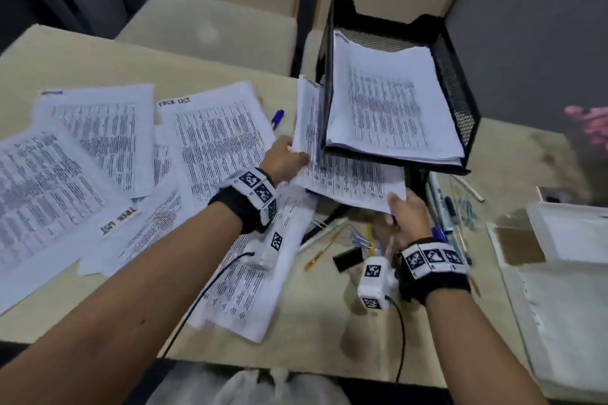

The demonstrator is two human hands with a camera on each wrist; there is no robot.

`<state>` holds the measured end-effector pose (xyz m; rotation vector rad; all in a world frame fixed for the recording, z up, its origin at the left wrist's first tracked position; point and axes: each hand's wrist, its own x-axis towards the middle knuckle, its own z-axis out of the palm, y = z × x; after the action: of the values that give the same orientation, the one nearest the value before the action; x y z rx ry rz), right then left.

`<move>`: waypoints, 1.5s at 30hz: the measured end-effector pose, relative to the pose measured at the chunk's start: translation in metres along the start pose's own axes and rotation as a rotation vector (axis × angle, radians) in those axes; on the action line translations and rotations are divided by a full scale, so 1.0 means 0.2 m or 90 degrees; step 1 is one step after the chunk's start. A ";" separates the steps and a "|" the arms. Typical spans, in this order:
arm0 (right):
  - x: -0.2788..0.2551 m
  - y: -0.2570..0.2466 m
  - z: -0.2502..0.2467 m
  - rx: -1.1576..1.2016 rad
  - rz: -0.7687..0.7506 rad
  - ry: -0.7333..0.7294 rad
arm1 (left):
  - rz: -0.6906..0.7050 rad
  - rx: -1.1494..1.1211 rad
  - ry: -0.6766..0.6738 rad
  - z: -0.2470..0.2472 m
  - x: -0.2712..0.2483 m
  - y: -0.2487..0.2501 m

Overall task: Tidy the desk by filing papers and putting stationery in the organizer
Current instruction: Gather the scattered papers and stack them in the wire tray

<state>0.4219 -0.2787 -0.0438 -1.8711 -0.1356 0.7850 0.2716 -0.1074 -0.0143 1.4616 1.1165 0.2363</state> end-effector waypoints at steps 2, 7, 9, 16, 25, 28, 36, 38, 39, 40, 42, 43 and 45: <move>0.07 -0.03 -0.06 -0.002 0.009 0.037 | 0.023 0.057 -0.008 0.11 0.02 0.03; 0.19 -0.12 -0.09 0.032 0.063 0.117 | 0.073 0.119 -0.020 0.24 0.05 0.12; 0.23 -0.12 -0.10 0.016 0.069 0.141 | 0.071 0.137 -0.001 0.25 0.07 0.12; 0.10 -0.11 -0.04 -0.195 -0.031 0.316 | 0.063 0.107 0.130 0.01 0.10 -0.03; -0.23 -0.06 0.76 -0.376 -0.313 -0.123 | -0.162 0.320 0.355 -0.78 0.01 -0.46; -0.17 -0.07 0.95 -0.509 -0.307 -0.160 | -0.290 0.359 0.259 -0.91 -0.13 -0.62; -0.07 -0.12 1.06 -0.603 -0.174 -0.061 | -0.199 0.539 0.104 -0.90 -0.26 -0.84; -0.11 -0.15 1.07 -0.587 -0.203 -0.029 | -0.184 0.569 0.075 -0.88 -0.27 -0.84; -0.13 -0.18 1.07 -0.564 -0.245 -0.006 | -0.165 0.577 0.071 -0.87 -0.28 -0.84; -0.16 -0.22 1.07 -0.524 -0.295 0.018 | -0.136 0.572 0.078 -0.87 -0.29 -0.84; -0.25 -0.33 1.07 -0.400 -0.371 0.076 | -0.063 0.480 0.111 -0.90 -0.30 -0.83; -0.30 -0.40 1.06 -0.331 -0.397 0.113 | -0.043 0.384 0.141 -0.95 -0.30 -0.82; -0.39 -0.53 1.08 -0.196 -0.425 0.171 | -0.038 0.249 0.244 -1.06 -0.30 -0.82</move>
<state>0.2650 -0.0957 0.0330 -2.0150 -0.6995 0.0520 0.0115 -0.0404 -0.0722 1.7693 1.5806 0.2740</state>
